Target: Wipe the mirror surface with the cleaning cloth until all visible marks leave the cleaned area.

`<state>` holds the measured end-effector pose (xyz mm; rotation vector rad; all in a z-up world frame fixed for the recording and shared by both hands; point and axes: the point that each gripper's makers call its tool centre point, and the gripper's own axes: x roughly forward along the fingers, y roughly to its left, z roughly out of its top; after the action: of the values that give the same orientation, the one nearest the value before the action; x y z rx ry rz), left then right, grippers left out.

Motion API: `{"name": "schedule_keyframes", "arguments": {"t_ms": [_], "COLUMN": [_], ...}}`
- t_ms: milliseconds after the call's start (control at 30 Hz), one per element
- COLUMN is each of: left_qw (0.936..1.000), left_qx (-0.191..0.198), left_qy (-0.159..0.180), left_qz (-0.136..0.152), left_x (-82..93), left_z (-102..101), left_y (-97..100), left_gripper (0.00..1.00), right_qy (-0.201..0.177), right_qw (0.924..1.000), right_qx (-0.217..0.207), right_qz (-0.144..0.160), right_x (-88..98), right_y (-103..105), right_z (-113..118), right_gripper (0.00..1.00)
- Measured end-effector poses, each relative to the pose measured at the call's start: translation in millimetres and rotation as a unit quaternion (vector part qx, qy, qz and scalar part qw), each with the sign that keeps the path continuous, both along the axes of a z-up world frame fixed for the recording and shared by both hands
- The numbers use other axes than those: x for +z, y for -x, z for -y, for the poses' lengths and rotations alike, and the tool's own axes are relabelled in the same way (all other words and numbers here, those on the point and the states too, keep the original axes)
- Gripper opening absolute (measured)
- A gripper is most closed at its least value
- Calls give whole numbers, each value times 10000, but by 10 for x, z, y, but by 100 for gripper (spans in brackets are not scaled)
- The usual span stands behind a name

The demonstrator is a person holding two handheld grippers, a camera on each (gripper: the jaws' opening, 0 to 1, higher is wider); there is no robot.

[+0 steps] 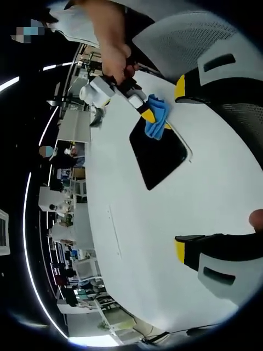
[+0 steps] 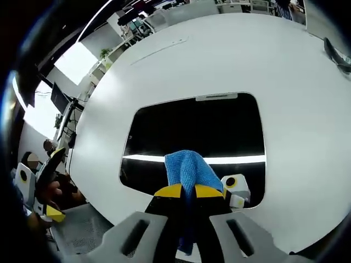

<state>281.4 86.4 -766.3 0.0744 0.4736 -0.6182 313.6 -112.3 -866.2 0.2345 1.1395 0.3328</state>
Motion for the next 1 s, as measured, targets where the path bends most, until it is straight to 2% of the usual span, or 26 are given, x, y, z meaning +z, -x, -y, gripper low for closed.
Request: {"name": "schedule_keyframes", "arguments": {"t_ms": [267,1000], "left_qw": [10000,10000], "left_qx": [85,79], "left_qy": [28,-10], "left_qz": [-29,-39], "left_x": [-3,-11], "left_z": [-21,-14], "left_y": [-11,-15], "left_gripper": [99,99], "right_qy": [-109,-56], "right_qw": [9998,9995], "right_qx": [-153,-317], "right_qz": [-17,-43], "right_x": [3,23], "right_y": [-4,16], "right_z": [85,403], "right_gripper": [1,1]}}
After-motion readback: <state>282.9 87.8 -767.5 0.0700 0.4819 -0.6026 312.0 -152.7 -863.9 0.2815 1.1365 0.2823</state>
